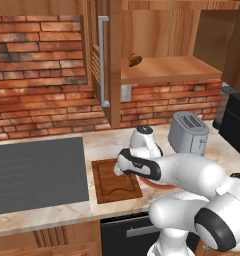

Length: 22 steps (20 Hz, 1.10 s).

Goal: Pick the fish from the plate and place it on the cutting board. Then pick the condiment bottle from the cabinet and place it next to the cutting board.

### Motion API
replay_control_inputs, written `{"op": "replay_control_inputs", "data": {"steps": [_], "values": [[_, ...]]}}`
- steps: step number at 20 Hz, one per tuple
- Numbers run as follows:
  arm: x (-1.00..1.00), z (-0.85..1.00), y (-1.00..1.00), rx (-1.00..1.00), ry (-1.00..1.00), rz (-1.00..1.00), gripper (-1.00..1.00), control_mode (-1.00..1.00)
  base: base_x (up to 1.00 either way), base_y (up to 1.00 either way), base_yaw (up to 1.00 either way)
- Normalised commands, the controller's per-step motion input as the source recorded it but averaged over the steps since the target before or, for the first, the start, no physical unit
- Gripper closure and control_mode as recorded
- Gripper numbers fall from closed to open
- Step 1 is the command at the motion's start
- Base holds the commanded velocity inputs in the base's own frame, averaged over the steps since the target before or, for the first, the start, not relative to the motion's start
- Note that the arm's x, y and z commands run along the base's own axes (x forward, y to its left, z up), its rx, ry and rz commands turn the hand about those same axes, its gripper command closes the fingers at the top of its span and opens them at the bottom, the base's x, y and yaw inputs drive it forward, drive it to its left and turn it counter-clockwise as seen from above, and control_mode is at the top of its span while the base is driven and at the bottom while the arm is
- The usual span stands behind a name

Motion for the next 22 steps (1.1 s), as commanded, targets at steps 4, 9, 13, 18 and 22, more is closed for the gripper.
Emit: {"op": "replay_control_inputs", "data": {"steps": [4, 9, 13, 18, 22], "values": [[0.00, -0.02, 0.21, 0.00, 0.02, 0.00, 1.00, -1.00, 0.00, 0.00, 0.00], [0.00, -0.23, 0.11, 0.00, 0.00, 0.00, 1.00, -1.00, 0.00, 0.00, 0.00], [0.00, -0.24, 0.08, 0.00, 0.00, 0.00, 1.00, -1.00, 0.00, 0.00, 0.00], [0.00, -0.26, 0.05, 0.00, -0.01, 0.00, 1.00, -1.00, 0.00, 0.00, 0.00], [0.04, -0.16, 0.09, 0.00, 0.00, 0.00, 1.00, -1.00, 0.00, 0.00, 0.00]]}}
